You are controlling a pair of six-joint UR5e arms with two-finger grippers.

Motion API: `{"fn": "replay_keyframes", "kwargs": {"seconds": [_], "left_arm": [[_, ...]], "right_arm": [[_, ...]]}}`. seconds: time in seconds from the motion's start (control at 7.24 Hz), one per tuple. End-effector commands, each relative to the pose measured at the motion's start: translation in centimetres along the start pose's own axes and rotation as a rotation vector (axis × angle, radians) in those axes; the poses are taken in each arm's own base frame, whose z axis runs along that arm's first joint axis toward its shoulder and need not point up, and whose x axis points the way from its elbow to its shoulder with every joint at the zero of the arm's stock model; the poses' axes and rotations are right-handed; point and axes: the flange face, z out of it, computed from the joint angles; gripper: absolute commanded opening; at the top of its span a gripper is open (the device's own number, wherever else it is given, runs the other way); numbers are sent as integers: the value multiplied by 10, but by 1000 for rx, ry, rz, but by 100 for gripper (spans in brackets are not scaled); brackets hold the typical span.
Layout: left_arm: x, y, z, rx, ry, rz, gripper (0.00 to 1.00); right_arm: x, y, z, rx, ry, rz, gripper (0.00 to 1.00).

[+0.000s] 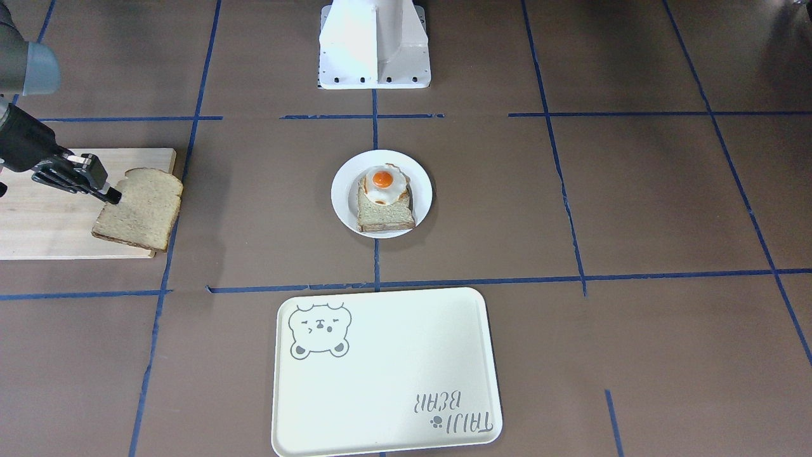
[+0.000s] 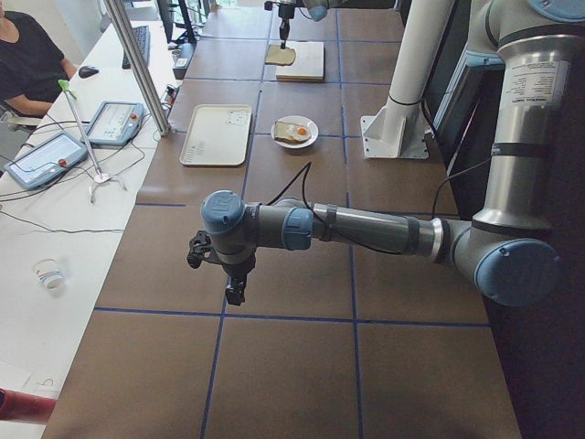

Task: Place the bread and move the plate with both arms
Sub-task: 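Lift the bread slice with the right gripper and carry it over the plate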

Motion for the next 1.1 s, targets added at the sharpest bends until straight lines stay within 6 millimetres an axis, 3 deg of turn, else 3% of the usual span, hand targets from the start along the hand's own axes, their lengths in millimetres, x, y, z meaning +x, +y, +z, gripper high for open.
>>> {"fn": "replay_keyframes", "kwargs": {"seconds": [0.0, 0.14, 0.41, 0.69, 0.83, 0.97], "left_arm": [[-1, 0, 0, 0, 0, -1, 100], [0, 0, 0, 3, 0, -18, 100], [1, -1, -1, 8, 0, -56, 100], [-1, 0, 1, 4, 0, -60, 100], [-1, 0, 2, 3, 0, -61, 100], [-2, 1, 3, 1, 0, -62, 100]], "right_arm": [[-100, 22, 45, -65, -80, -29, 0], [-136, 40, 67, -58, -104, -79, 0], [-182, 100, 125, 9, -167, -135, 0], [-199, 150, 166, 47, -226, -160, 0], [-219, 151, 197, 80, -231, -166, 0], [-221, 150, 212, 77, -219, -174, 0]]}}
